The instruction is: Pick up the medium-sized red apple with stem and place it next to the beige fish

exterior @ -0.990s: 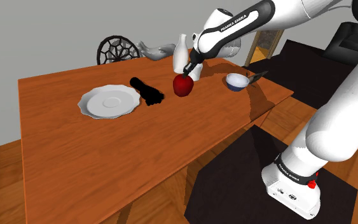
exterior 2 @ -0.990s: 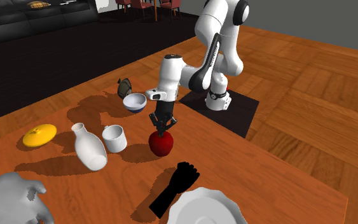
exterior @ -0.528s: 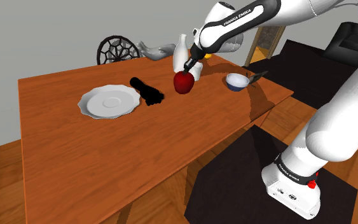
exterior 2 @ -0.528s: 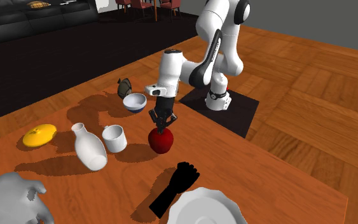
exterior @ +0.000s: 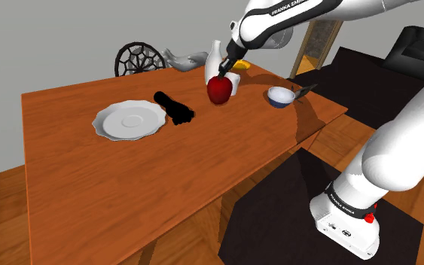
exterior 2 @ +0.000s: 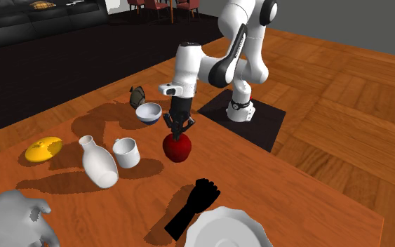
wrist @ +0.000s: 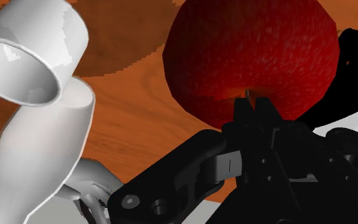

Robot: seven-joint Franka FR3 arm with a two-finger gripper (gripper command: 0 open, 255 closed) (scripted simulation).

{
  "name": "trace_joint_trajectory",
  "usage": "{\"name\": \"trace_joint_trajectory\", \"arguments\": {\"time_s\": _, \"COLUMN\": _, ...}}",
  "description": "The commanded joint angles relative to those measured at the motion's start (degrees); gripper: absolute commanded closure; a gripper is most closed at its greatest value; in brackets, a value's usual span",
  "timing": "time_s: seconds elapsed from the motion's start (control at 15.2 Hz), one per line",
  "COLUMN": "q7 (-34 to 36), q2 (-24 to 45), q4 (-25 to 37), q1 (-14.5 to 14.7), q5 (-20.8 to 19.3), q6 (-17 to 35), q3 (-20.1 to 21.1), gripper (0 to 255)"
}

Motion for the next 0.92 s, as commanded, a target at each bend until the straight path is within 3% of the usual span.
{"name": "trace_joint_trajectory", "arguments": {"time_s": 0.0, "q7": 0.2, "q2": -0.7, "q4": 0.7, "q1": -0.1, "q5": -0.3, "q6": -1.4, "q3": 0.0, "gripper": 255}}
{"name": "trace_joint_trajectory", "arguments": {"time_s": 0.86, "q7": 1.8, "q2": -3.8, "q4": 7.6, "q1": -0.3, "q5": -1.7, "q6": -11.3, "q3": 0.0, "gripper": 255}}
